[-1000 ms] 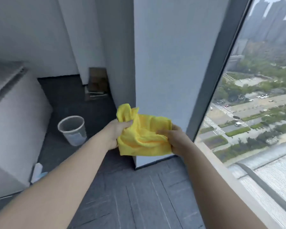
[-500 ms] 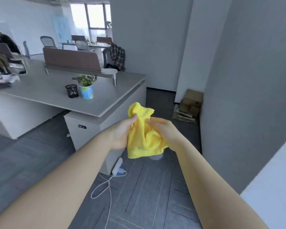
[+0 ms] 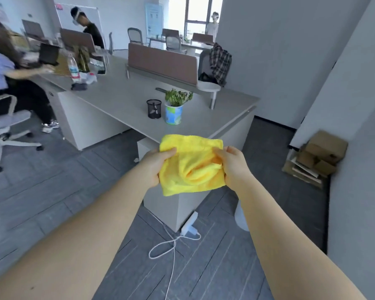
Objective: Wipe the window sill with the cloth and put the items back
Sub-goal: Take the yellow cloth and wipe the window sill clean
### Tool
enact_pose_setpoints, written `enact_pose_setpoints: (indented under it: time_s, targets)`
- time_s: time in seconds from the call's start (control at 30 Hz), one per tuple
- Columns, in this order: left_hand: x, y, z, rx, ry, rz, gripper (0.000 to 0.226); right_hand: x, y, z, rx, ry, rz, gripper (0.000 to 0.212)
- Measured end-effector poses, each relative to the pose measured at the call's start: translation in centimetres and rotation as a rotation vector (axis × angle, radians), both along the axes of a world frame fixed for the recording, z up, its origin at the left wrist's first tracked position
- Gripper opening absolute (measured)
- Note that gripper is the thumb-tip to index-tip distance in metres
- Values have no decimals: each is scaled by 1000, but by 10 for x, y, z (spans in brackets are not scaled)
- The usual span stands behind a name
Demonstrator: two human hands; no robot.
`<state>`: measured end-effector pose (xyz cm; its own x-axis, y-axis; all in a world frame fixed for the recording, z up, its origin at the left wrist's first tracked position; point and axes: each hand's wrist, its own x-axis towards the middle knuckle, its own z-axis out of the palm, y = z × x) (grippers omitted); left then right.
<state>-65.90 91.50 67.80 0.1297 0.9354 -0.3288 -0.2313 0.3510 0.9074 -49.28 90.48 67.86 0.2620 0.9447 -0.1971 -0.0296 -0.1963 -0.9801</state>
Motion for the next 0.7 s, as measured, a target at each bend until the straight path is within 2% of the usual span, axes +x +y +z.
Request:
enact_pose_setpoints:
  time_s: [0.1,0.17,0.27,0.37,0.43,0.53,0.6,0.7]
  targets:
    - [-30,56,-12,55,66,59,32,-31,55,-16,-34,-20,-34,21]
    - [-52,99,-18,77,122,18,24,-52,89,-25,-85,31,-66,14]
    - [-78,162,-28,-10,136,-130,29,-79,135,-37,-201,81,-138,34]
    - [-90,217,-42,-124,96,-271,23,-91,177,-53,-261,87,-163,35]
    - [-88,248,-55,-146,85,-243,18,-92,198,-64,-278,34,-168,30]
    - [-76,287,-74,-76,227,-156,20,-86,226,-83,-305,-51,-207,20]
    - [-65,308,-83,7,377,-151,5,-79,247,-93,-329,-78,-263,26]
    - [-49,342,-99,108,461,-137,14,-66,280,-105,-321,-157,-330,28]
